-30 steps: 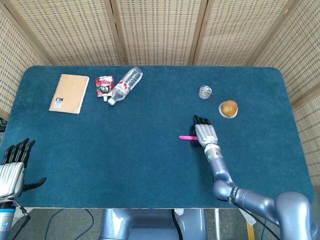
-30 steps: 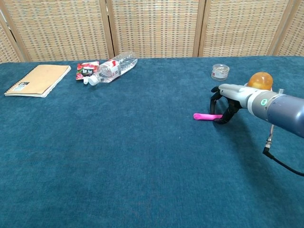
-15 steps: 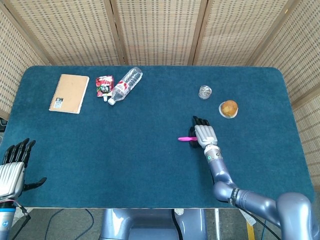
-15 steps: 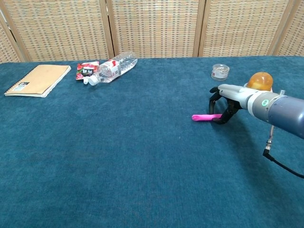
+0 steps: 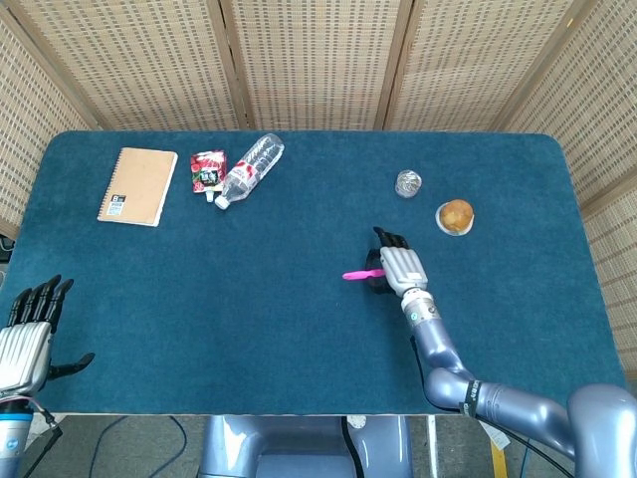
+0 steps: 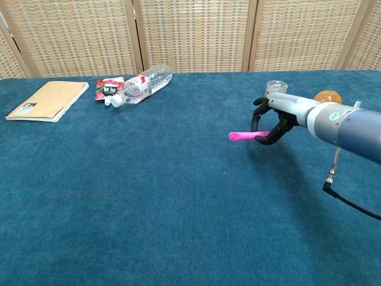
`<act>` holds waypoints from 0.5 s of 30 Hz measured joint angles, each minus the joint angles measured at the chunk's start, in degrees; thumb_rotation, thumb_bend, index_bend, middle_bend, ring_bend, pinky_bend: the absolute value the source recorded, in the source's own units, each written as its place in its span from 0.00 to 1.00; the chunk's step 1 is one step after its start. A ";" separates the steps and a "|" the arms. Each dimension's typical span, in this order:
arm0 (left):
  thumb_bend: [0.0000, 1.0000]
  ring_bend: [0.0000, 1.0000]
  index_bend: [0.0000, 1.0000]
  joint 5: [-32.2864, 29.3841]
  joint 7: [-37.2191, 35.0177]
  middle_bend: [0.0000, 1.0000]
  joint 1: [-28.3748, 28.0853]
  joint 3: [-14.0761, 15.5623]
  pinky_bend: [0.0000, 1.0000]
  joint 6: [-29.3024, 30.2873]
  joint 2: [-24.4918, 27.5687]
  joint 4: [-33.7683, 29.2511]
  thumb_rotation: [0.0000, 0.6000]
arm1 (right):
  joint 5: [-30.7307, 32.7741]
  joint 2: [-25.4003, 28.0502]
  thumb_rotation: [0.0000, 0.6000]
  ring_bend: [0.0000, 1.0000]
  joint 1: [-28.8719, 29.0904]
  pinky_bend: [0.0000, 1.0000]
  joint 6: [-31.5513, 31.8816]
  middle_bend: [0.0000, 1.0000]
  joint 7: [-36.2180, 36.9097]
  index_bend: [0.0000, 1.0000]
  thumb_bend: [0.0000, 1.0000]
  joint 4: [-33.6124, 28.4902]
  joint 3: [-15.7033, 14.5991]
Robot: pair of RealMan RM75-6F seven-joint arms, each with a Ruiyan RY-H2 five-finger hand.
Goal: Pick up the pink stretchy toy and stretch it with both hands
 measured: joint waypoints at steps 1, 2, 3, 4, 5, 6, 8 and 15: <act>0.00 0.00 0.00 0.05 0.07 0.00 -0.40 -0.20 0.00 -0.31 -0.06 0.21 1.00 | 0.34 0.40 1.00 0.00 -0.03 0.00 -0.08 0.05 0.23 0.70 0.58 -1.07 0.28; 0.00 0.00 0.00 0.18 0.14 0.00 -0.88 -0.48 0.00 -0.58 -0.14 0.49 1.00 | 0.79 0.85 1.00 0.00 -0.06 0.00 -0.19 0.05 0.43 0.70 0.58 -2.24 0.58; 0.00 0.00 0.00 0.54 0.24 0.00 -1.58 -0.91 0.00 -0.90 -0.27 0.93 1.00 | 1.55 1.48 1.00 0.00 -0.07 0.00 -0.34 0.05 0.68 0.70 0.58 -3.94 0.99; 0.00 0.00 0.00 0.95 0.32 0.00 -2.10 -1.22 0.00 -1.13 -0.37 1.24 1.00 | 2.21 1.97 1.00 0.00 -0.06 0.00 -0.48 0.05 0.85 0.70 0.58 -5.27 1.30; 0.00 0.00 0.00 1.46 0.41 0.00 -2.67 -1.53 0.00 -1.38 -0.48 1.55 1.00 | 2.94 2.47 1.00 0.00 -0.03 0.00 -0.61 0.05 0.99 0.70 0.58 -6.63 1.62; 0.00 0.00 0.01 2.32 0.52 0.00 -3.47 -1.94 0.00 -1.72 -0.65 1.97 1.00 | 3.97 3.14 1.00 0.00 0.04 0.00 -0.77 0.05 1.15 0.70 0.58 -8.43 2.04; 0.00 0.00 0.04 3.83 0.69 0.00 -4.89 -2.57 0.00 -2.36 -0.94 2.62 1.00 | 5.59 4.03 1.00 0.00 0.21 0.00 -1.01 0.05 1.41 0.70 0.58 -11.01 2.73; 0.00 0.00 0.25 9.21 -0.02 0.00 -12.71 -5.72 0.00 -7.26 -3.15 5.36 1.00 | 13.35 6.71 1.00 0.00 2.51 0.00 -0.96 0.05 1.20 0.70 0.58 -18.68 5.36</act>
